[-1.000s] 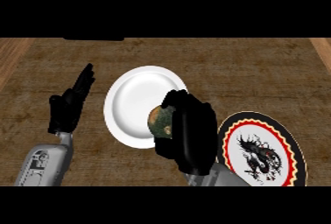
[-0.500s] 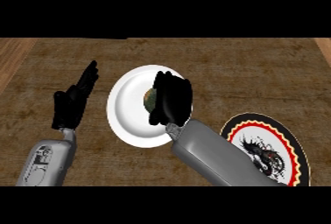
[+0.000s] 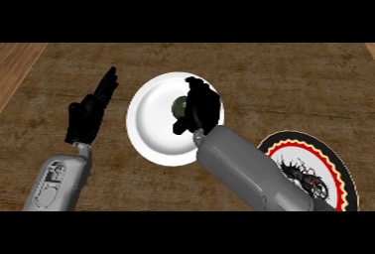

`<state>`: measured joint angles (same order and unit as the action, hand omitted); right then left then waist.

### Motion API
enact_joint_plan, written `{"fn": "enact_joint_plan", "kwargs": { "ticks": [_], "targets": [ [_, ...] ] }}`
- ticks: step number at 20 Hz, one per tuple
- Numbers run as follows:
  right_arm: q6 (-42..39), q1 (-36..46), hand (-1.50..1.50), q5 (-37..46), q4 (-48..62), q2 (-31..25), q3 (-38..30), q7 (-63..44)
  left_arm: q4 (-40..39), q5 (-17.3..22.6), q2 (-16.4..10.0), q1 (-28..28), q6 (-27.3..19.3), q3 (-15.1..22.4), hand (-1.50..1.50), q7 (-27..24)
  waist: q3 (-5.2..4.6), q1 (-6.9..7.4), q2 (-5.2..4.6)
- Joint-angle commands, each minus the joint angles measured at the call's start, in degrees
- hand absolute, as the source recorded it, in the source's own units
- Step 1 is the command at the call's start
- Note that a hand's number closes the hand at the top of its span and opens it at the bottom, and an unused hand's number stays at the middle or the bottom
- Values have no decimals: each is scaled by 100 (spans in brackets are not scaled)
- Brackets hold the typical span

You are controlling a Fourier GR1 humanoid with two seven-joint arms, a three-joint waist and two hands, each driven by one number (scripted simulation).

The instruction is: Pick the squash from the plate and place it in the plate

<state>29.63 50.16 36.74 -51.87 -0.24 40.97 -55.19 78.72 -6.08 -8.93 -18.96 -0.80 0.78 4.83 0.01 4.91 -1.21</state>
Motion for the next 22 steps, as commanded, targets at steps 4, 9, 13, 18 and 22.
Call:
{"fn": "enact_joint_plan", "kwargs": {
  "ticks": [4, 9, 13, 18, 22],
  "targets": [
    [1590, 104, -150, -954, 172, 23, 143, 679, -33, 30, -114, -243, 74, -104, 0, 188, 7, 9, 0],
    [2777, 144, -150, -1056, -89, 23, -114, 800, 40, 30, -81, -147, 15, -119, 0, 333, 6, -139, 68],
    [3440, -364, -150, -922, -525, 23, -278, 785, -41, -160, 158, 370, -263, 0, 0, -136, 0, -405, 129],
    [3520, -1291, -150, -476, -1415, -250, -684, 937, 347, 71, -192, 627, -11, -281, 0, -35, 0, -576, 164],
    [3437, -2772, -150, -163, -2950, -840, -354, 1036, 176, 57, -150, 827, -91, -370, 0, -245, -2, -648, 167]
  ]
}}
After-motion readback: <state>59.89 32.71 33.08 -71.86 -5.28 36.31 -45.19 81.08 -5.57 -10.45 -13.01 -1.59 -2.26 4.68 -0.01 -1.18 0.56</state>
